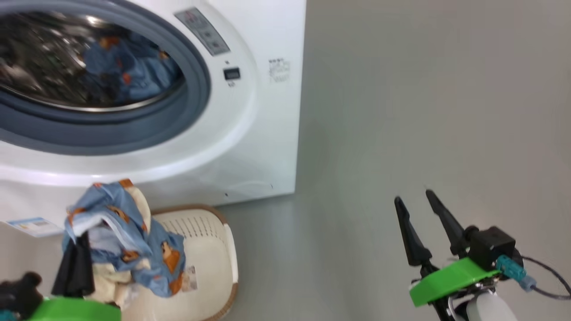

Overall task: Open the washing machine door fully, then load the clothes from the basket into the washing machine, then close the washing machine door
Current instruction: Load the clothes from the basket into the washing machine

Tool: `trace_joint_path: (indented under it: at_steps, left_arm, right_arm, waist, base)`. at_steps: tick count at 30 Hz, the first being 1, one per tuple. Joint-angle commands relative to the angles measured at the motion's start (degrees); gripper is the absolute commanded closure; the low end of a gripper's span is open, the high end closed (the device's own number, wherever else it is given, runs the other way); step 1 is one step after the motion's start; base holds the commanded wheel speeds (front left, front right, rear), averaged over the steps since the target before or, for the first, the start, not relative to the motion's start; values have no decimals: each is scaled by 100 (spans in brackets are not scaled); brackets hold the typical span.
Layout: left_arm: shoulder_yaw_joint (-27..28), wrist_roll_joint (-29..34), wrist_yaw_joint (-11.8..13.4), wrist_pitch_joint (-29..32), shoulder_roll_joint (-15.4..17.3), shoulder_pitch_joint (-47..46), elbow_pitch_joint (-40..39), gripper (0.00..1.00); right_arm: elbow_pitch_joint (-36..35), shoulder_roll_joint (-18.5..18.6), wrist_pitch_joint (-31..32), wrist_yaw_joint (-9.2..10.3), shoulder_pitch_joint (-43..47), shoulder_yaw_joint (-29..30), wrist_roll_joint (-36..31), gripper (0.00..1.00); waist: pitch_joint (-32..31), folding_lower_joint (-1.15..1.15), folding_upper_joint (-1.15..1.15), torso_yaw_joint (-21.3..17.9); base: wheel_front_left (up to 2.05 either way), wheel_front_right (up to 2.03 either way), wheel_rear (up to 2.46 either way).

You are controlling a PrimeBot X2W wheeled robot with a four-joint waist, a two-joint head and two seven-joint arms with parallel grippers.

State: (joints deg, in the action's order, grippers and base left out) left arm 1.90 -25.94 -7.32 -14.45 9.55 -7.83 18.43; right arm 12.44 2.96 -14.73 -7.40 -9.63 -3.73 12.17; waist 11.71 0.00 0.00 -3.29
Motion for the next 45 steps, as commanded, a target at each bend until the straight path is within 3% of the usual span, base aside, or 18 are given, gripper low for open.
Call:
trace_joint_path:
  at_steps: [1, 9, 27, 45]
  left_arm:
    - [251, 157, -16, -54, 82, 106, -292, 100]
    - [342, 741, -16, -54, -197, 807, -1071, 100]
    - [571, 1754, -17, -54, -442, 1747, -1944, 100]
    - [394, 1748, -17, -55, -443, 1531, -1859, 100]
  right_arm:
    - [-91, -8, -27, -9, 73, -117, -75, 0]
    - [-15, -8, -27, -9, 369, -127, -154, 0]
    - [-107, -8, -27, -9, 626, -114, -138, 0]
    - [-122, -8, -27, -9, 649, -121, 8, 0]
  waist:
    - [-502, 0, 0, 226]
    - [-981, 0, 0, 318]
    - [-1194, 0, 0, 325]
    - [-1082, 0, 0, 328]
  base:
    - [0, 0, 0]
    - [0, 0, 0]
    - [0, 0, 0]
    - [0, 0, 0]
